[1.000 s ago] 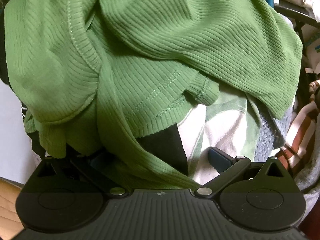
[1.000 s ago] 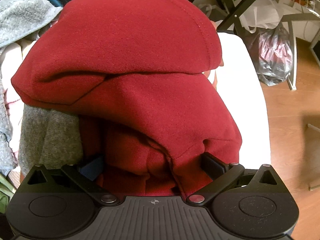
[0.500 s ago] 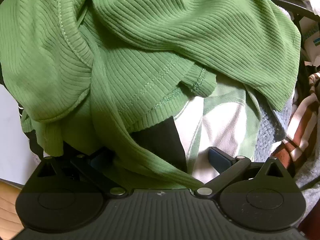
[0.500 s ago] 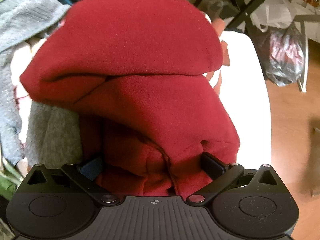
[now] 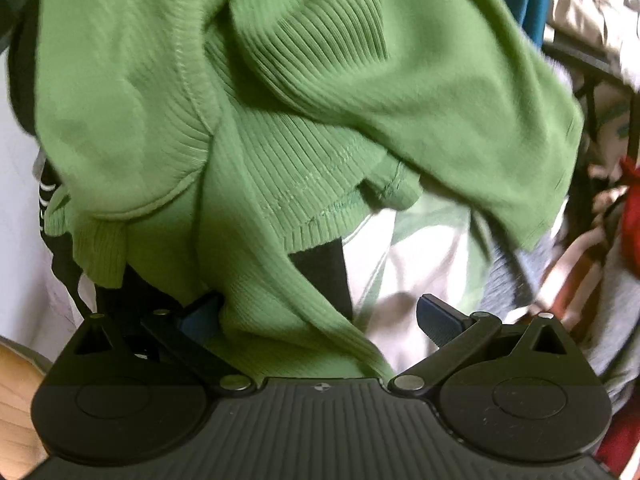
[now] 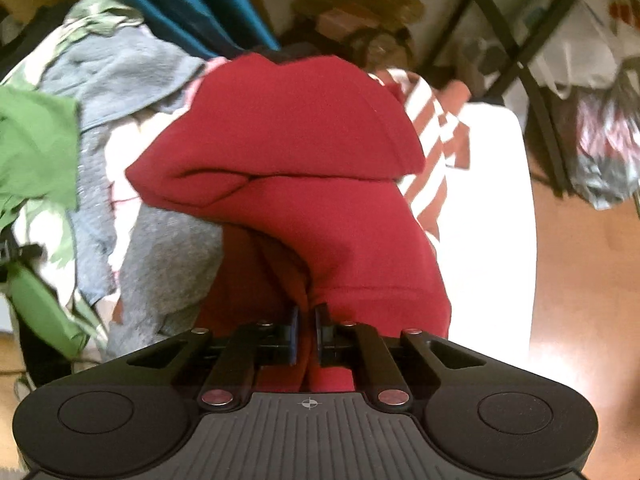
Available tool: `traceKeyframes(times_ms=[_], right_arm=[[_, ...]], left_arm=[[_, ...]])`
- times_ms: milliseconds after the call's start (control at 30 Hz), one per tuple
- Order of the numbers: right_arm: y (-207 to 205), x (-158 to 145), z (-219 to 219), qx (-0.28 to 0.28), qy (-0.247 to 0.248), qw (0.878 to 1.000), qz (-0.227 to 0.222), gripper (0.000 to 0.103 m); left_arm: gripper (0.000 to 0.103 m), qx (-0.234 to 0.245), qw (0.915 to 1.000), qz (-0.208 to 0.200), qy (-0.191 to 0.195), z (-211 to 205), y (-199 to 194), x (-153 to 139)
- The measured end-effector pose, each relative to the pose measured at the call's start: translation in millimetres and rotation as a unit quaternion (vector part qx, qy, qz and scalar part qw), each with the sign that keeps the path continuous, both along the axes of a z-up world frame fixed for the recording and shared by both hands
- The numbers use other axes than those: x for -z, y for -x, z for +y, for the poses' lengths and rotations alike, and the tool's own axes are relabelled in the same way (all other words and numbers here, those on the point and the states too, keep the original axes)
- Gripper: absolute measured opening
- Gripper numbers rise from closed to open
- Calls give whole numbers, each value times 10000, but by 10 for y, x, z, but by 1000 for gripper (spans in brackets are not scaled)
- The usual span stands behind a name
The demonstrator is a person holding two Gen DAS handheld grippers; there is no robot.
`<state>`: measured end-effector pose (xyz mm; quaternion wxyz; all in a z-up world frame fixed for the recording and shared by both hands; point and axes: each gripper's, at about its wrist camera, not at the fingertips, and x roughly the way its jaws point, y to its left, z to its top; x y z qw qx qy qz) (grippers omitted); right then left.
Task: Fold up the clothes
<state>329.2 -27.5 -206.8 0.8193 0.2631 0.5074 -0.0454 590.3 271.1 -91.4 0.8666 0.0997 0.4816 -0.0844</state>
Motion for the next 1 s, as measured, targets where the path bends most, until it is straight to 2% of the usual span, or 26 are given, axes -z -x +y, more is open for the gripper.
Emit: traceKeyframes(times_ms=[67,133,233,267,400,467,567,667,800,933,1000], right_arm=[[4,-51,-31,33,-1,10000,-12,26],[21,-78,-112,125,21,9999,-80,29],[37,-88,-215,164,52,9998,-51,33],[45,-76,-237,149,66,9999,-14,33],[35,64,-329,26,81,9998,196,36],[36,111,-322,-56,68,9996,261,38],[40,150,-308,-223,69,9992,325,39],[41,175,-301,-377,74,9986,368,45],[32,163,-320,-522,91,9980,355,49],[28,155,-340,-649,101,9972,345,49],[38,161,-352,-675,94,9971,348,49]], left_arm=[[103,-49,9998,-43,166,11,21,-72],[103,-36,9995,-93,305,19,61,-144],[103,98,9986,-164,495,833,805,-13],[103,154,9982,-182,557,887,941,-7],[103,442,9958,-180,781,568,1128,8],[100,651,9941,-119,855,437,1168,226],[97,898,9927,-59,803,395,1271,46],[96,868,9919,27,930,215,1464,201],[96,804,9872,324,1335,35,1644,363],[89,1217,9832,527,1250,-247,1828,484],[89,1480,9802,561,1188,-381,1869,512]])
